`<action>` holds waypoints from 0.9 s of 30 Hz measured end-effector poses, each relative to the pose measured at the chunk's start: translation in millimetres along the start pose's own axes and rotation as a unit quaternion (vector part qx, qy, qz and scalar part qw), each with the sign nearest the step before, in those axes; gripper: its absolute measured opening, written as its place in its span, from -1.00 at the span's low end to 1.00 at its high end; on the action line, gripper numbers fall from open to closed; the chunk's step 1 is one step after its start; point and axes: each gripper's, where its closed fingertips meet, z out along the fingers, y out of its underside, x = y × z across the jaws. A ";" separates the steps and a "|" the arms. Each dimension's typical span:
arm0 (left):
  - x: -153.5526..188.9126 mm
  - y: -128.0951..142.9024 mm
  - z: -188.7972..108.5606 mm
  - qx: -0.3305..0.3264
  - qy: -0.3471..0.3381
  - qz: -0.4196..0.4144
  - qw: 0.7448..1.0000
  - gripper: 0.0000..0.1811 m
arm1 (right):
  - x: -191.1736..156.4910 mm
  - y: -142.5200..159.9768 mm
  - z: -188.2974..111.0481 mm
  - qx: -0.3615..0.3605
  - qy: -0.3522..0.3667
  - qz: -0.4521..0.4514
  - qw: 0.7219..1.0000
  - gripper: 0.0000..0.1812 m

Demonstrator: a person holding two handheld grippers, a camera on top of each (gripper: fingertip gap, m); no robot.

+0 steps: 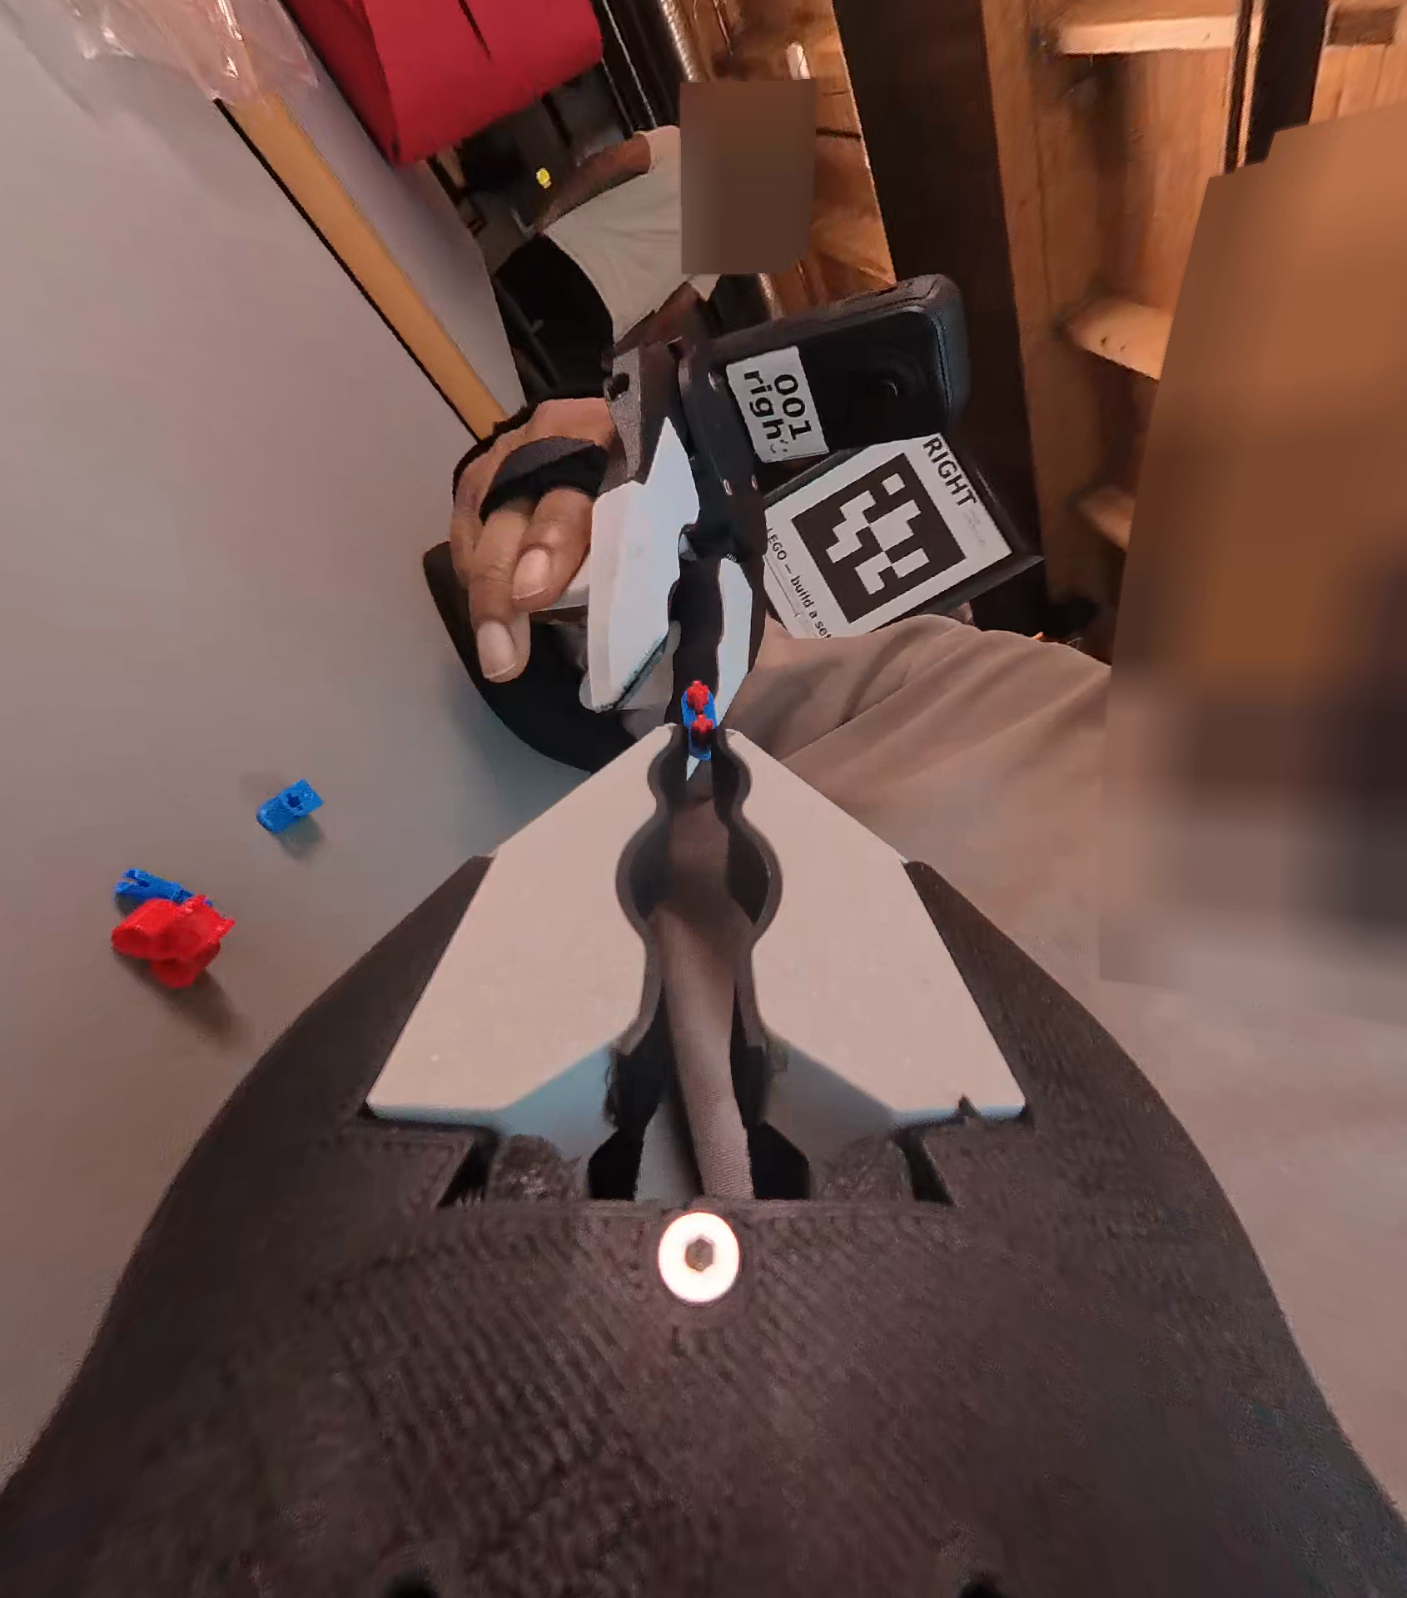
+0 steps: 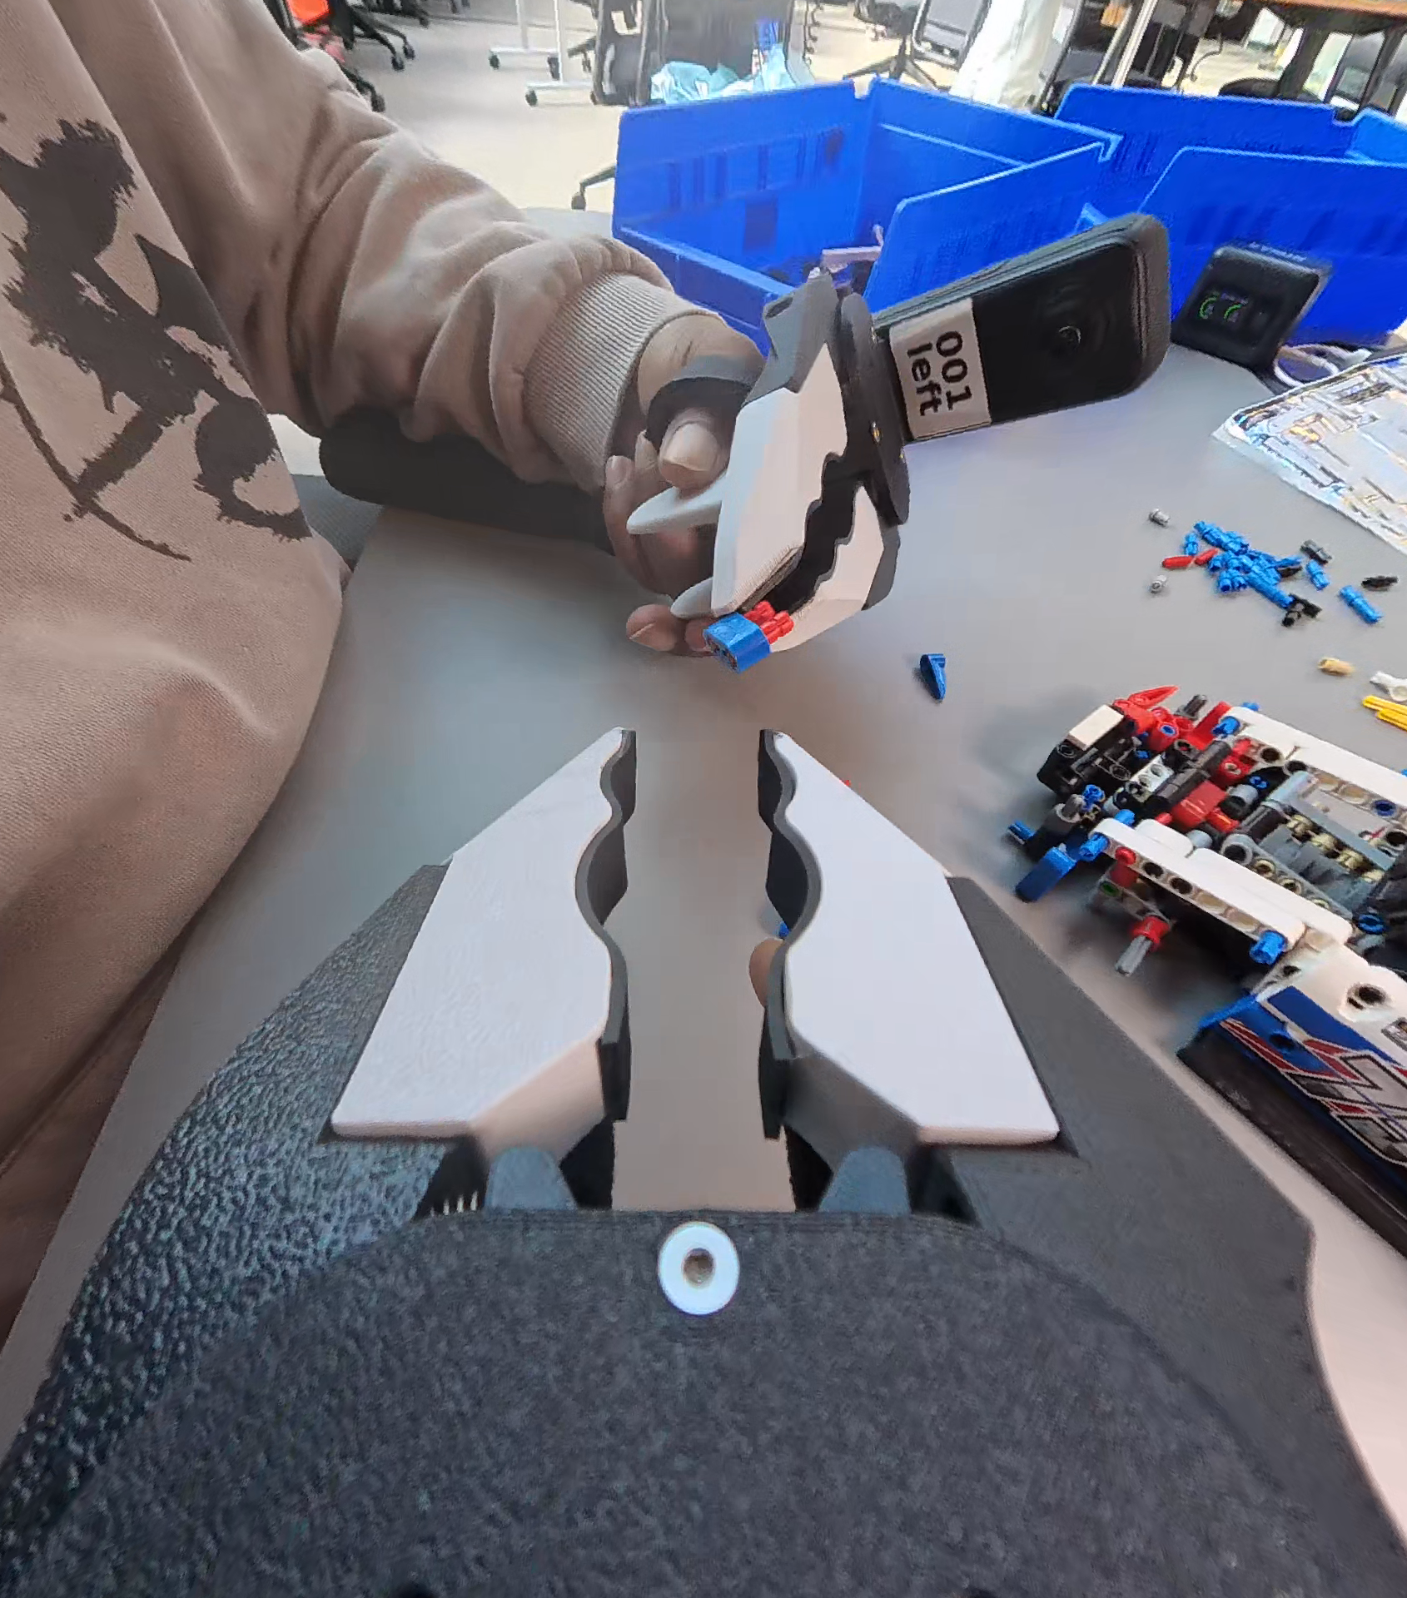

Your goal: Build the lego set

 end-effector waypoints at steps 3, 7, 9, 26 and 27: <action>2.6 -1.3 2.5 0.009 0.018 -0.019 1.000 -0.96 | -1.3 1.4 0.9 0.002 -0.004 0.004 1.000 -0.73; -2.4 0.8 3.2 0.005 0.007 -0.021 1.000 -0.96 | 0.1 6.6 1.7 -0.006 -0.002 0.010 1.000 -0.76; -15.3 7.2 2.1 -0.022 -0.052 0.019 0.998 -0.97 | 6.9 17.4 1.1 -0.039 0.014 0.014 0.999 -0.81; -86.3 49.4 -22.1 -0.289 -0.368 0.401 0.787 -0.86 | 31.9 78.8 23.1 -0.257 0.052 0.044 0.964 -0.85; -85.9 49.4 -22.6 -0.287 -0.367 0.400 0.789 -0.84 | 32.3 78.9 23.9 -0.259 0.053 0.041 0.964 -0.87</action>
